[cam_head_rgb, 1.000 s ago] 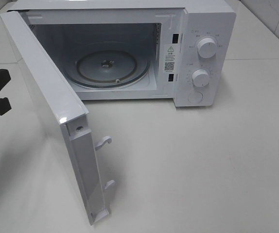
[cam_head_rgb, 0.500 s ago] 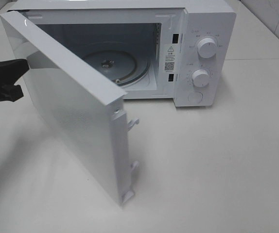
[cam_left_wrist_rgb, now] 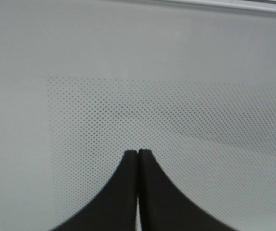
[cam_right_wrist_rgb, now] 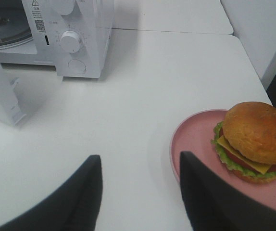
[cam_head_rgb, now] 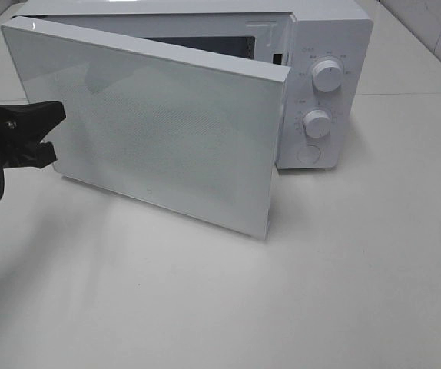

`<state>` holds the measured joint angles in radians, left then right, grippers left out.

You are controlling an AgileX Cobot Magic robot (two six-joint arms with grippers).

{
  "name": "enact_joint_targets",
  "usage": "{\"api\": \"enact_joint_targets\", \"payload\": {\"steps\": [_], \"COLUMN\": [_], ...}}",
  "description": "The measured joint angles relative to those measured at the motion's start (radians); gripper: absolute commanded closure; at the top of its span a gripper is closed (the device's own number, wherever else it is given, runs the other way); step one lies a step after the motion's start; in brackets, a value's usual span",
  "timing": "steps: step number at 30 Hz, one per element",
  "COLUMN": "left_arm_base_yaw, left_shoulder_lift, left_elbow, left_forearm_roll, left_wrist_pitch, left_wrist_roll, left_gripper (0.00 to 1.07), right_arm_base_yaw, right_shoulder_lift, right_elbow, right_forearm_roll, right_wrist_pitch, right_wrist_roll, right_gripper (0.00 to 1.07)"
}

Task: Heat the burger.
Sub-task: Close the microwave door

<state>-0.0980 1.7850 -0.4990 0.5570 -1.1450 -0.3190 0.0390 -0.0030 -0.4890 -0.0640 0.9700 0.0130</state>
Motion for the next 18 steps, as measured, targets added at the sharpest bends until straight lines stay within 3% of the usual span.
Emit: {"api": "enact_joint_targets", "payload": {"steps": [2,5,9,18], "left_arm_base_yaw": [-0.058,-0.073,-0.133,-0.196], "left_shoulder_lift": [0.013,0.018,0.048,0.124], "left_elbow": [-0.009,-0.016,-0.057,-0.166], "left_forearm_roll": [-0.123,-0.157,-0.284,-0.37], "left_wrist_pitch": [0.022,0.036,0.066,0.084], "left_wrist_roll": [0.052,0.065,0.115,0.129], "left_gripper": [1.07,1.07,1.07,1.07], "right_arm_base_yaw": [0.0,0.0,0.0,0.0], "right_shoulder_lift": [0.0,0.0,0.0,0.0], "right_elbow": [0.0,0.0,0.0,0.0], "right_forearm_roll": [0.0,0.0,0.0,0.0], "right_wrist_pitch": [0.0,0.0,0.0,0.0], "right_wrist_roll": [0.0,0.0,0.0,0.0], "right_gripper": [0.56,0.56,0.56,0.56]}}
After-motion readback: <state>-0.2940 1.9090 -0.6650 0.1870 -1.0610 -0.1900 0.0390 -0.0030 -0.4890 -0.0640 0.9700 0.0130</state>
